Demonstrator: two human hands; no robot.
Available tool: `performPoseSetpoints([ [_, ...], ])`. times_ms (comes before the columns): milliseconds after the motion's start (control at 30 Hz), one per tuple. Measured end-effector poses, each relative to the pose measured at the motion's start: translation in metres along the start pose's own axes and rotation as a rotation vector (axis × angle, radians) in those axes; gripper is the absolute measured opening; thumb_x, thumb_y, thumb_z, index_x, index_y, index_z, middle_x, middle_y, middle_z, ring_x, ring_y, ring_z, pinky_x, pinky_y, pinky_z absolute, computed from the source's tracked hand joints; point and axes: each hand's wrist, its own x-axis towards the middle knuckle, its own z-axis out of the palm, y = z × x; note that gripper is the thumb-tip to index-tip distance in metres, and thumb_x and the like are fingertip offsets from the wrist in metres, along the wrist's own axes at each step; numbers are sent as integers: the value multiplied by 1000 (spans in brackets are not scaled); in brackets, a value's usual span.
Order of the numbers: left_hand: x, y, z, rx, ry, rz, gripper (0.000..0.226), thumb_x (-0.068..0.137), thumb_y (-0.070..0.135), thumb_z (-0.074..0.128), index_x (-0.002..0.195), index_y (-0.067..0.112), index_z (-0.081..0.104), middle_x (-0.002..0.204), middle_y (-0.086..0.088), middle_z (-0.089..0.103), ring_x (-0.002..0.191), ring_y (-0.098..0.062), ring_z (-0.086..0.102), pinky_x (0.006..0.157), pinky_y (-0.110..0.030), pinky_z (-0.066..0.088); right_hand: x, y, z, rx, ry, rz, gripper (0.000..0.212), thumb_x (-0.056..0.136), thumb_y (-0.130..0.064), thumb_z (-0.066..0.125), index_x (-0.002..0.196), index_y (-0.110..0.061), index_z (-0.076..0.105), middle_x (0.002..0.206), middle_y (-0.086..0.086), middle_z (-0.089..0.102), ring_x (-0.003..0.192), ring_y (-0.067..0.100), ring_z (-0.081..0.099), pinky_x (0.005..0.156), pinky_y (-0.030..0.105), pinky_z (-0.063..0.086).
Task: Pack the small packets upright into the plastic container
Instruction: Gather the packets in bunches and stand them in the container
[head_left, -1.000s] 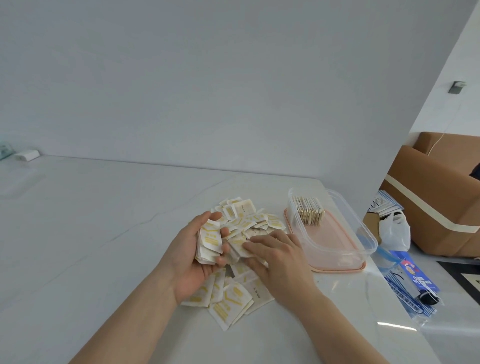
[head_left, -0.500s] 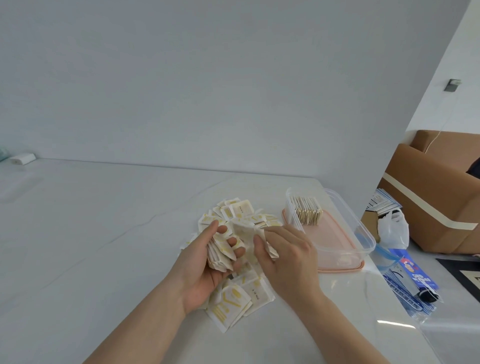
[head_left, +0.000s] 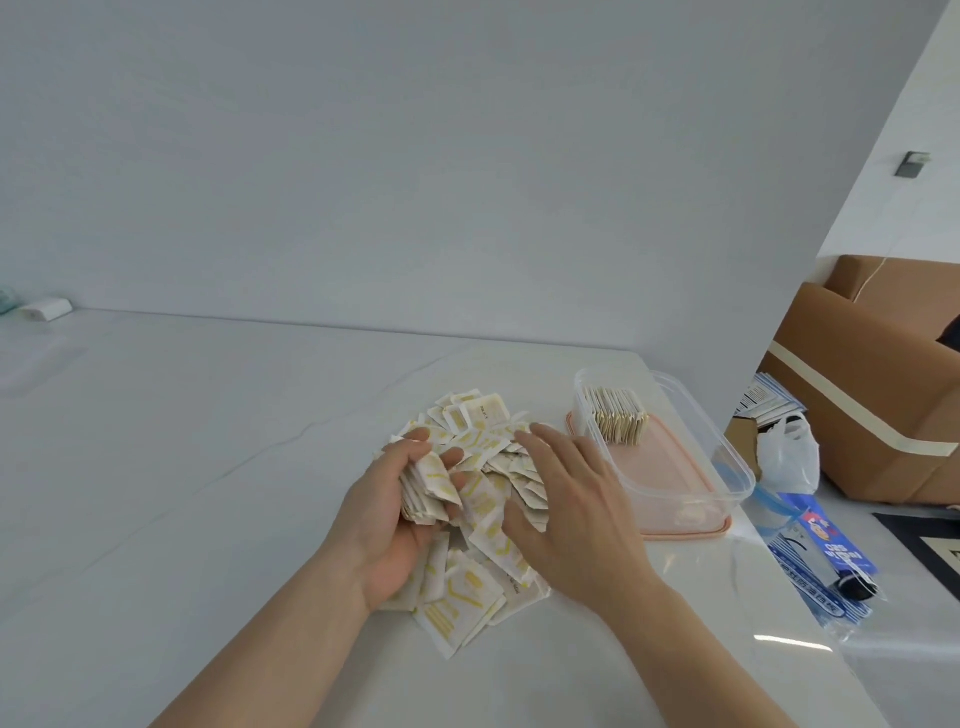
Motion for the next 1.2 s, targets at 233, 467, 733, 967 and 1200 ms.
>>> performPoseSetpoints([
  [233, -1, 0, -2, 36, -42, 10, 31, 96, 20, 59, 127, 14, 63, 106, -19, 77, 74, -25, 65, 71, -38, 49, -3, 15, 16, -142, -135, 141, 18, 95, -41, 55, 97, -24, 60, 91, -7, 62, 87, 22, 58, 65, 34, 47],
  [467, -1, -3, 0, 52, -40, -17, 28, 96, 22, 60, 122, 13, 65, 91, -15, 73, 68, -26, 70, 60, -35, 54, 2, 16, 9, -170, 22, 122, 26, 97, -24, 61, 71, -19, 55, 64, -4, 56, 57, 23, 50, 48, 38, 42],
  [733, -6, -5, 4, 108, -41, -59, 17, 96, 24, 64, 92, 11, 74, 84, -14, 67, 71, -30, 68, 70, -42, 56, 3, 1, -9, -117, 389, 2, 15, 96, -31, 66, 85, -25, 74, 65, -6, 64, 52, 18, 56, 42, 30, 41],
  [967, -13, -12, 9, 138, -99, -127, 20, 97, 29, 65, 110, 14, 68, 100, -15, 73, 74, -27, 67, 69, -38, 51, 2, -22, -22, 690, 366, 422, 12, 96, -35, 70, 94, -25, 76, 71, -12, 69, 59, 12, 63, 58, 32, 57],
  [1200, -19, -22, 17, 121, -113, -101, 27, 99, 28, 62, 91, 8, 79, 103, -21, 76, 77, -31, 69, 78, -44, 51, 0, -40, -31, 1156, 342, 695, 14, 98, -23, 68, 93, -12, 75, 78, 1, 75, 60, 14, 72, 67, 48, 64],
])
